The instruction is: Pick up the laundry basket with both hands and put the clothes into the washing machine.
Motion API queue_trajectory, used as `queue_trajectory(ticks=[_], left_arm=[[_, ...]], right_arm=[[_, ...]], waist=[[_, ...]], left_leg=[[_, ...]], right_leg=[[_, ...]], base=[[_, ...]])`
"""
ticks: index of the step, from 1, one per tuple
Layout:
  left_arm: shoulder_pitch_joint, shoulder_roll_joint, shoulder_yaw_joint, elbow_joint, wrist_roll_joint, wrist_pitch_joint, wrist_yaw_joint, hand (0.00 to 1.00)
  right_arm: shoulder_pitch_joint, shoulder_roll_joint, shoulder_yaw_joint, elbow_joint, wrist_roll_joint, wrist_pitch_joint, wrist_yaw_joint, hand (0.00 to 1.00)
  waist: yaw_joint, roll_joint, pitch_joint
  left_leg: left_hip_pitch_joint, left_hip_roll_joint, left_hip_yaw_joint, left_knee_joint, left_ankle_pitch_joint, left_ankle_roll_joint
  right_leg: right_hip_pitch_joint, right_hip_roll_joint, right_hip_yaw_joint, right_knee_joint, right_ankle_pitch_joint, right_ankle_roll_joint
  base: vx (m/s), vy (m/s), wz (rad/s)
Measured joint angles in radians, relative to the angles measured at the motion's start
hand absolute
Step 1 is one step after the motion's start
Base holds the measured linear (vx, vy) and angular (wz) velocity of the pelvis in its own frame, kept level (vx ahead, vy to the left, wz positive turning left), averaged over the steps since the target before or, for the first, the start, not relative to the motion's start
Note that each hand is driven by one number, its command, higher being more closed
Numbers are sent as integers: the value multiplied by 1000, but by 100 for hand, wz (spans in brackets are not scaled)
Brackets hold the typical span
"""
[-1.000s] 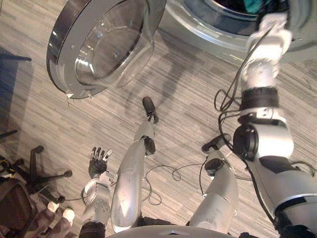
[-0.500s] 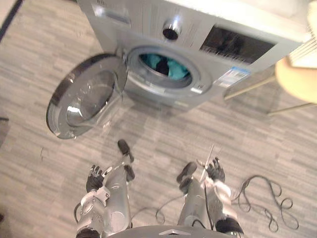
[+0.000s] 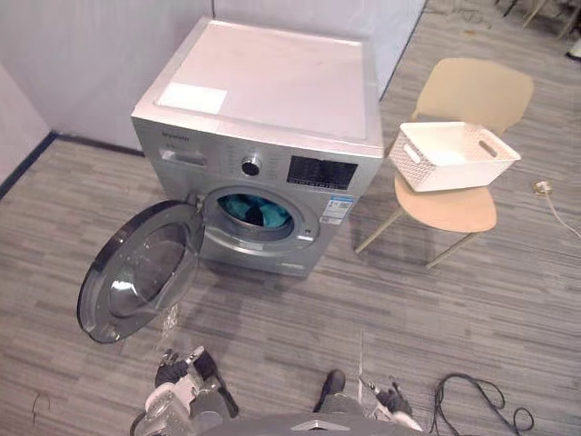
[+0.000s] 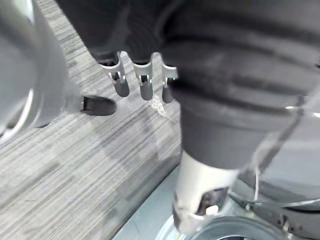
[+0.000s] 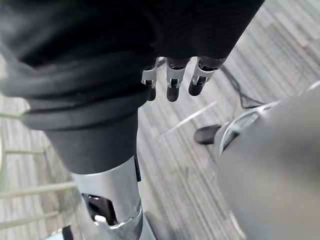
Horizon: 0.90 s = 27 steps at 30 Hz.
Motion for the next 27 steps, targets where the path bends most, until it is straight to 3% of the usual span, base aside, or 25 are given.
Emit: queue_trajectory(ticks=[1, 3, 4, 19, 23, 26, 27], left_arm=[[11, 11, 0, 26, 14, 3, 3, 0], [21, 18, 7, 37, 42, 10, 10, 0], [89, 30, -8, 119, 85, 21, 10, 0], [94, 24, 34, 119, 85, 17, 45, 0], [101, 14, 62, 117, 85, 16, 61, 0], [93, 19, 64, 109, 86, 17, 62, 0], [95, 14, 61, 105, 87, 17, 62, 0]], right_arm=[[25, 1, -21, 20, -7, 7, 0, 0], [50, 1, -64, 42, -7, 22, 1, 0], [-53, -55, -132, 181, -7, 36, 0, 0], [-54, -56, -134, 180, 16, 24, -1, 0], [-89, -59, -134, 145, 16, 13, -2, 0], [-108, -58, -120, 142, 16, 13, -1, 0], [-122, -61, -113, 140, 16, 10, -1, 0]], waist=[[-16, 4, -10], [-20, 9, -18], [3, 55, -34], [9, 41, -22], [24, 40, -15], [20, 27, 9], [32, 43, 6]], left_leg=[[36, -15, -5, -19, 1, -1], [62, -22, -5, -20, -4, -6], [172, -86, -196, -21, -100, -25], [184, -95, -209, -20, -100, -24], [126, -115, -182, -18, -110, -14], [92, -148, -220, -13, -151, 26], [65, -139, -241, -13, -159, 50]], right_leg=[[30, 7, 20, -31, -1, -1], [60, 5, 26, -46, -1, 0], [220, 113, 117, -22, -85, 17], [236, 103, 98, -20, -80, 27], [141, 83, 146, -6, -74, 25], [93, 68, 150, 14, -26, -28], [90, 85, 144, -15, 18, -69]], base=[[14, 25, -18], [4, 17, -5], [0, 0, 0], [0, 1, 2], [-16, 51, -25], [5, 101, -20], [-30, 78, -32]])
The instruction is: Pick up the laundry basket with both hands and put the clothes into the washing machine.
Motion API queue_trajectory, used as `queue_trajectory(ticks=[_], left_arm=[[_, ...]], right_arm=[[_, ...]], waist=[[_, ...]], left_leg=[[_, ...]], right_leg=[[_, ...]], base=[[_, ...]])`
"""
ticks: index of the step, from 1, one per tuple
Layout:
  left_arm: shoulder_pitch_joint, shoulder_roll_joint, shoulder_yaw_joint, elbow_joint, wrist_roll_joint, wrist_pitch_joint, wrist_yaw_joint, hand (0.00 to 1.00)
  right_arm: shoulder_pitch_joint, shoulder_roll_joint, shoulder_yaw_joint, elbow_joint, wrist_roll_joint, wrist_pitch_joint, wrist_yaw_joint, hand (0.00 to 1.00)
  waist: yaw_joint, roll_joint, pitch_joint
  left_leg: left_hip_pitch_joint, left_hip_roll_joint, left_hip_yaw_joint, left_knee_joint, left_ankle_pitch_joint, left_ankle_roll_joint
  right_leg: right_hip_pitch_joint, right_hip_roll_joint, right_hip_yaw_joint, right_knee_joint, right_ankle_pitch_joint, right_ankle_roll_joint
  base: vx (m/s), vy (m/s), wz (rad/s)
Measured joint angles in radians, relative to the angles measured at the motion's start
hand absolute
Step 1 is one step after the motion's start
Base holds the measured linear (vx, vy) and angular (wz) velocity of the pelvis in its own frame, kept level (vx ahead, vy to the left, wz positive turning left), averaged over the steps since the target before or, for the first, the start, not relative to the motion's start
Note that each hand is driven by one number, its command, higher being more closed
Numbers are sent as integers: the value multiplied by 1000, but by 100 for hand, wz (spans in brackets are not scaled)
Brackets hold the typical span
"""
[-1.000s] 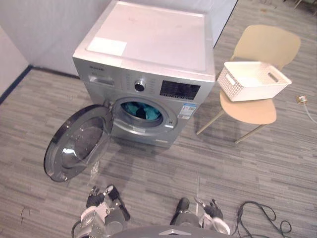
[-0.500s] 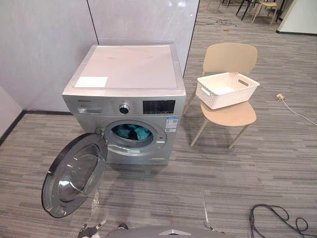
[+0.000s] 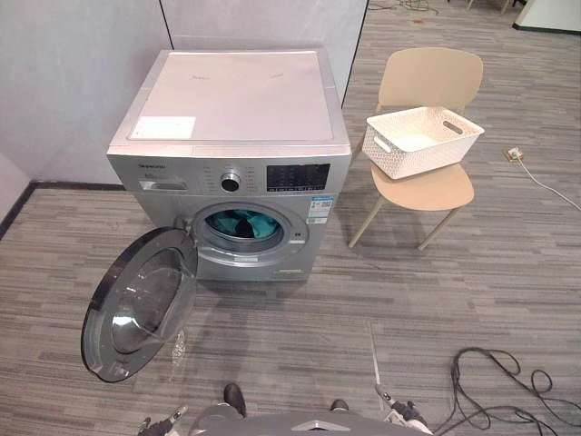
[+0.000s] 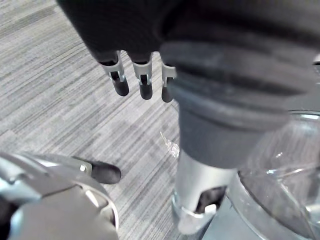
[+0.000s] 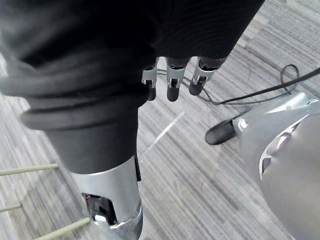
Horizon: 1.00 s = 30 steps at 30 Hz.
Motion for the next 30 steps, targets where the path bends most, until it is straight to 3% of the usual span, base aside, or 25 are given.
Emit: queue_trajectory(ticks=[1, 2, 3, 5, 6, 7, 9, 10, 12, 14, 16, 18, 20, 21, 22, 24, 25, 26, 27, 28, 30], left_arm=[[-7, -11, -1, -2, 4, -1, -1, 0], [-28, 6, -27, -15, 16, -1, 0, 0], [-28, 14, -39, -30, 21, -1, -1, 0], [-27, 23, -48, -57, 21, -5, -2, 0], [-27, 24, -49, -79, 18, -6, -2, 0], [-28, 23, -51, -83, 18, -7, -2, 0], [-40, 21, -77, -105, 15, -11, -2, 0], [-51, 9, -90, -111, 9, -12, -2, 0], [-54, -12, -115, -117, 6, -12, -1, 0], [-47, -22, -127, -129, 6, -13, 0, 0], [-11, -36, -154, -226, 7, -7, 21, 0], [23, -72, -156, -379, -3, -4, 36, 0], [56, -82, -165, -588, -13, -4, 67, 0], [86, -84, -124, -776, -12, -15, 95, 0], [89, -94, -80, -875, -9, -24, 109, 0], [74, -98, -25, -1039, 39, -53, 145, 0], [63, -97, -15, -1074, 67, -56, 160, 0], [30, -93, 6, -1123, 109, -59, 189, 0], [25, -95, 42, -1151, 136, -58, 215, 0], [21, -93, 62, -1153, 145, -56, 217, 0], [-49, -69, 125, -1143, 179, -36, 223, 0]], right_arm=[[-12, 1, -1, -4, 1, 0, 0, 0], [-8, 18, 16, -2, 19, -1, 1, 0], [-1, 24, 18, 3, 19, -1, 2, 0], [11, 45, 19, 2, 21, -3, 2, 0], [-7, 50, 22, 3, 28, -6, 2, 0], [-16, 50, 25, 2, 30, -7, 2, 0], [-66, 39, 65, 1, 31, -23, -1, 0], [-91, 18, 81, 1, 30, -25, -1, 0], [-76, 1, 82, 3, 25, -24, -3, 0], [-49, -4, 82, 3, 19, -21, -10, 0], [-50, -6, 88, 3, 17, -20, -14, 0], [-37, -15, 89, 3, 17, -18, -15, 0], [-10, -39, 105, 3, 17, -18, -16, 0], [-2, -49, 105, 3, 17, -19, -15, 0], [3, -51, 100, 4, 17, -18, -15, 0], [26, -28, 96, 8, 17, -18, -12, 0], [34, -21, 94, 11, 17, -18, -11, 0], [49, 1, 84, 14, 17, -18, -11, 0], [62, 3, 51, 3, 22, -19, -8, 0], [72, -2, 38, -2, 17, -22, -6, 0], [118, 3, 38, 3, 16, -17, 1, 0]], waist=[[0, 19, 9], [-8, 2, 27], [-8, -2, 27], [4, -32, 28], [20, -50, 24], [25, -50, 24], [44, -49, 25], [46, -8, 47], [43, 34, 57], [49, 48, 52], [45, 58, 48], [47, 57, 50], [53, 56, 50], [53, 71, 44], [50, 80, 41], [32, 68, 35], [24, 60, 34], [22, 50, 42], [22, 82, 34], [13, 95, 27], [-9, 65, 9]], left_leg=[[-10, 14, 4, 11, 24, 28], [-33, 6, -28, 79, 13, 36], [-36, 1, -43, 96, 10, 41], [-60, -12, -69, 153, 3, 52], [-92, -13, -68, 211, -5, 62], [-108, -12, -67, 232, -9, 64], [-193, 4, -66, 330, -19, 55], [-209, 26, -75, 341, -25, 44], [-205, 38, -128, 311, -2, 13], [-187, 36, -133, 252, 49, 1], [-175, 68, -16, 194, 81, 15], [-195, 88, -5, 263, 49, 17], [-218, 104, -74, 411, -16, 18], [-230, 104, -180, 465, -54, -9], [-228, 85, -198, 473, -60, -13], [-221, 33, -261, 411, -42, -28], [-205, 13, -283, 359, -35, -28], [-202, 8, -247, 341, -60, 24], [-227, 70, -198, 455, -121, 45], [-222, 84, -196, 458, -129, -19], [-161, -10, -194, 340, -107, -2]], right_leg=[[-21, -1, -18, 106, -66, 7], [-64, -25, -24, 497, -224, 34], [-54, -22, -18, 555, -238, 42], [20, 11, -15, 542, -265, 55], [64, 22, -14, 433, -290, 39], [80, 28, -12, 391, -297, 32], [138, 62, -18, 191, -306, 34], [161, 90, -28, 141, -296, 51], [185, 124, -78, 120, -279, 56], [191, 136, -109, 125, -277, 56], [172, 142, -142, 148, -271, 47], [158, 122, -171, 173, -273, 42], [147, 87, -174, 200, -277, 36], [152, 77, -173, 205, -273, 41], [159, 74, -178, 197, -267, 45], [164, 53, -212, 172, -248, 27], [168, 31, -227, 164, -237, 26], [158, 6, -243, 168, -220, 41], [161, 13, -240, 177, -212, 52], [175, 21, -244, 170, -208, 60], [208, -41, -269, 133, -195, 58]], base=[[16, 37, 21], [66, -18, 60], [119, -30, 79], [78, -52, 39], [4, -84, 11], [-72, -122, -13], [-138, -150, -16], [-224, -151, 5], [-272, -136, 55], [-178, -70, 55], [-195, -24, 32], [-64, 3, 34], [-4, 96, 19], [14, 210, 1], [3, 223, 9], [-18, 154, 45], [-26, 200, 55], [2, 167, 20], [8, 172, 5], [11, 118, 15], [22, 188, 45]])
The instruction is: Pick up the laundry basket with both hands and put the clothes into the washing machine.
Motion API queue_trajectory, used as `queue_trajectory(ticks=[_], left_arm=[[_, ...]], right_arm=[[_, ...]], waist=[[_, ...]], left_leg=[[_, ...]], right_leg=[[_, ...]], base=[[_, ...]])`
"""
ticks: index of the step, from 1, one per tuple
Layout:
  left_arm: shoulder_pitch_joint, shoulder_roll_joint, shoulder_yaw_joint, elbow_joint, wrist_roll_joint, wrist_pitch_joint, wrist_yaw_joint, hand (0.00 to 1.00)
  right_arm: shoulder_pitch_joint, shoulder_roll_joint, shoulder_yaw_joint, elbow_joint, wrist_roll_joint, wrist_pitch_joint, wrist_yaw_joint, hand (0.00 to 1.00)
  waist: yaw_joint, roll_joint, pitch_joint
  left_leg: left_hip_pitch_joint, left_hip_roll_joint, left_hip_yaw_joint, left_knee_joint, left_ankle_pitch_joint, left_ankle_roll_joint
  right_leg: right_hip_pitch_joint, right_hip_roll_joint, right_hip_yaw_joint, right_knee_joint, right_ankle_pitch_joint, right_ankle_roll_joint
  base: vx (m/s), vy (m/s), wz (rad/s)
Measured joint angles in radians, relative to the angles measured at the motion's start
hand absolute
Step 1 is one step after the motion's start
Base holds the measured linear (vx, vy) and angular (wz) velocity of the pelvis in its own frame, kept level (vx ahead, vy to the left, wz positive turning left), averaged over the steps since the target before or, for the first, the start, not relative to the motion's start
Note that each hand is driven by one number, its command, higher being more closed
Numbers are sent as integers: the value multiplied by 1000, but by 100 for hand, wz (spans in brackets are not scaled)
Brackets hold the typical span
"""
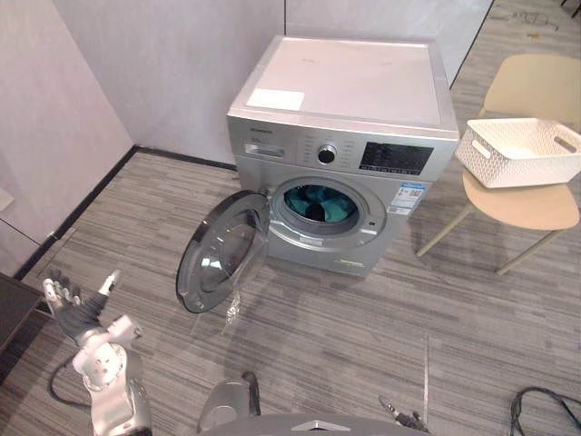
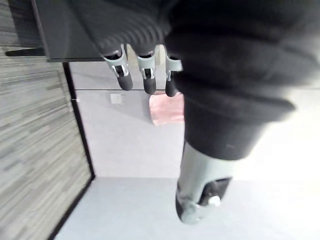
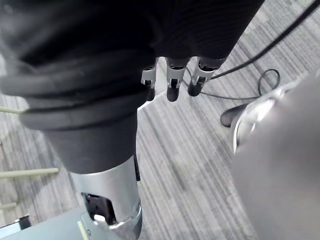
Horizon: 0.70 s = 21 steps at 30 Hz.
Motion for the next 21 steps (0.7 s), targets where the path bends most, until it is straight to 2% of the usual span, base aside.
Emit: queue_trajectory(ticks=[2, 3, 5, 7, 8, 10, 11, 12, 13, 14, 15, 18, 20, 21], left_arm=[[-49, 24, 54, 3, 65, 20, 14, 0], [-67, 70, 100, 9, 116, 47, 33, 0], [-72, 116, 143, 31, 156, 73, 43, 0], [-108, 184, 207, 150, 199, 111, 41, 0], [-117, 200, 214, 191, 204, 115, 40, 0], [-195, 297, 240, 477, 199, 149, 26, 0], [-225, 329, 239, 564, 196, 156, 21, 0], [-297, 398, 232, 733, 156, 161, -10, 0], [-380, 476, 198, 885, 118, 165, -39, 0], [-418, 511, 179, 939, 106, 166, -54, 0], [-491, 569, 146, 1012, 81, 165, -84, 0], [-675, 618, 70, 1128, 51, 171, -160, 0], [-763, 615, 41, 1163, 39, 176, -194, 0], [-772, 613, 64, 1162, 30, 172, -190, 0]], right_arm=[[17, 20, 1, 0, -6, 3, 9, 0], [20, 17, 4, -5, -33, 5, 27, 0], [24, 7, 40, -14, -72, 12, 33, 0], [40, -8, 91, -69, -153, 32, 46, 0], [43, -14, 103, -84, -161, 38, 49, 0], [39, -44, 158, -125, -196, 49, 66, 0], [36, -48, 164, -129, -196, 50, 68, 0], [25, -54, 192, -133, -195, 51, 69, 0], [13, -57, 226, -150, -196, 57, 70, 0], [5, -56, 241, -161, -196, 58, 72, 0], [-26, -58, 263, -168, -195, 57, 72, 0], [-52, -68, 278, -240, -194, 48, 71, 0], [-50, -71, 309, -318, -193, 39, 70, 0], [-46, -70, 315, -337, -193, 37, 70, 0]], waist=[[0, -12, -6], [-10, -13, -6], [-17, -13, -13], [-24, -5, -24], [-26, -10, -26], [-33, 5, -15], [-34, 2, -10], [-36, -3, 6], [-43, -22, 27], [-44, -35, 40], [-42, -65, 72], [-45, -118, 128], [-40, -139, 167], [-35, -141, 168]], left_leg=[[20, -13, 32, -50, 12, -1], [37, -17, 61, -85, 33, 1], [47, -20, 86, -117, 51, 3], [57, -13, 128, -192, 99, 1], [58, -10, 135, -208, 114, 2], [55, 11, 173, -292, 184, -7], [50, 19, 182, -309, 198, -10], [41, 36, 191, -332, 222, -12], [16, 57, 191, -336, 239, -14], [1, 67, 194, -336, 249, -12], [-24, 88, 207, -337, 268, -13], [-108, 120, 218, -337, 299, -14], [-149, 137, 242, -337, 315, -19], [-161, 141, 246, -337, 317, -22]], right_leg=[[0, -11, 7, -21, 2, -1], [-6, -9, 24, -33, 15, 3], [-24, -11, 54, -42, 27, 3], [-76, -6, 99, -45, 45, 4], [-88, -3, 110, -46, 48, 4], [-160, 21, 152, -51, 72, 11], [-177, 30, 162, -50, 78, 12], [-207, 49, 177, -47, 82, 12], [-242, 66, 182, -38, 82, 11], [-263, 75, 188, -32, 83, 11], [-303, 91, 201, -17, 84, 9], [-410, 115, 219, 19, 87, 4], [-463, 125, 234, 28, 95, -6], [-478, 130, 243, 29, 98, -10]], base=[[-8, 133, 10], [-74, 79, -28], [-68, 39, -43], [-59, -10, -47], [-62, -38, -47], [-64, -50, -51], [-57, -73, -47], [-63, -98, -31], [-63, -109, -27], [-78, -132, -27], [-65, -100, -27], [-31, -72, -21], [15, -53, -26], [6, -46, -29]])
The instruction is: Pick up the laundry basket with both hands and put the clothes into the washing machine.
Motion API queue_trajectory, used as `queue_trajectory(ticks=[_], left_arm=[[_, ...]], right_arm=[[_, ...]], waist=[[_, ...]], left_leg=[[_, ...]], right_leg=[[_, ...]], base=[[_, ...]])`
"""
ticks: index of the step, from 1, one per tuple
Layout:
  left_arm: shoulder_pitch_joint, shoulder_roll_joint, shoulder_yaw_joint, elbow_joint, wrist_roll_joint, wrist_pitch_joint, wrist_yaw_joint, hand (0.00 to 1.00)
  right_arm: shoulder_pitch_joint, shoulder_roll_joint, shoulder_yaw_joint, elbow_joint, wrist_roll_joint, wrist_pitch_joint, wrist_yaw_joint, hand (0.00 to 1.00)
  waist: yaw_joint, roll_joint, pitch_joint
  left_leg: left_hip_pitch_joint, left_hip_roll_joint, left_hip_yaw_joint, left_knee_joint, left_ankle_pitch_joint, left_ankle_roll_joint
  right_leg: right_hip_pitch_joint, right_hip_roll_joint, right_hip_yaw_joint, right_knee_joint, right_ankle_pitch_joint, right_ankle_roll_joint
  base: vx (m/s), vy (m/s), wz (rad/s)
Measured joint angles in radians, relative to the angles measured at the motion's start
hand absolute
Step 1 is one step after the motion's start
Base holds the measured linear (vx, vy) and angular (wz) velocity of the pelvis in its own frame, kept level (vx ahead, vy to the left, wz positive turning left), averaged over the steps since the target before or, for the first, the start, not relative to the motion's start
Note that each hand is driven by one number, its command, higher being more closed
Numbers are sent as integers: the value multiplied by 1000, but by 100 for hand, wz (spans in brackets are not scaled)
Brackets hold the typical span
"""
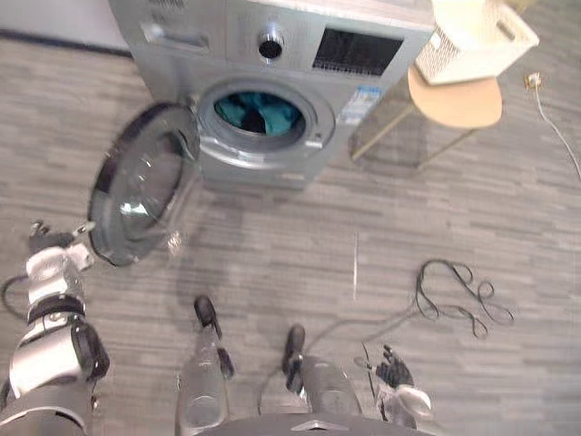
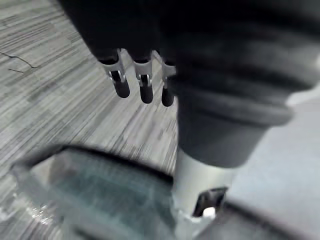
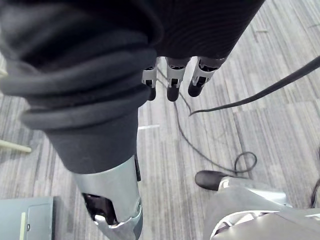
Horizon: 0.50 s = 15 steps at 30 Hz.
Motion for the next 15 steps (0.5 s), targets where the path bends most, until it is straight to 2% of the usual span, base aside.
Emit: queue_trajectory(ticks=[3, 7, 9, 10, 12, 14, 15], left_arm=[[-40, 17, 16, -1, -6, 1, 12, 0], [-60, -8, 19, -7, -15, -5, 32, 0], [-61, -57, 9, -6, -27, -7, 32, 0], [-54, -89, 3, -17, -13, -28, 89, 0], [-22, -122, -39, -15, -15, -31, 101, 0], [20, -178, -75, -14, -16, -32, 102, 0], [63, -232, -127, -13, -31, -33, 100, 0]], right_arm=[[0, 22, 47, -79, 10, -5, -1, 0], [2, 36, 92, -155, 12, -23, 1, 0], [4, 41, 116, -175, 19, -34, 2, 0], [6, 56, 122, -175, 18, -39, 2, 0], [19, 79, 122, -172, 17, -36, 2, 0], [24, 88, 122, -167, 15, -35, 2, 0], [22, 94, 121, -160, 8, -35, 1, 0]], waist=[[34, -7, 6], [53, -21, 9], [55, -39, 10], [52, -58, 8], [53, -72, 8], [50, -74, 8], [48, -73, 7]], left_leg=[[-39, 31, 20, -1, 10, -14], [-44, 46, 21, -1, 9, -20], [-44, 46, 20, -1, 8, -22], [-43, 46, 21, -1, 8, -22], [-33, 43, 20, -1, 9, -21], [-11, 34, 23, -1, 8, -22], [8, 27, 25, -1, 5, -24]], right_leg=[[-47, 27, 10, -2, 10, -6], [-48, 40, 7, -3, 10, -6], [-46, 39, 5, -2, 11, -6], [-46, 39, 6, -3, 11, -6], [-34, 37, 4, -4, 11, -6], [-11, 28, 5, -8, 11, -5], [8, 22, 5, -10, 10, -5]], base=[[-15, -50, -20], [-14, -18, 0], [0, 0, 0], [0, 0, 0], [13, 1, 2], [16, 2, 2], [40, 25, 4]])
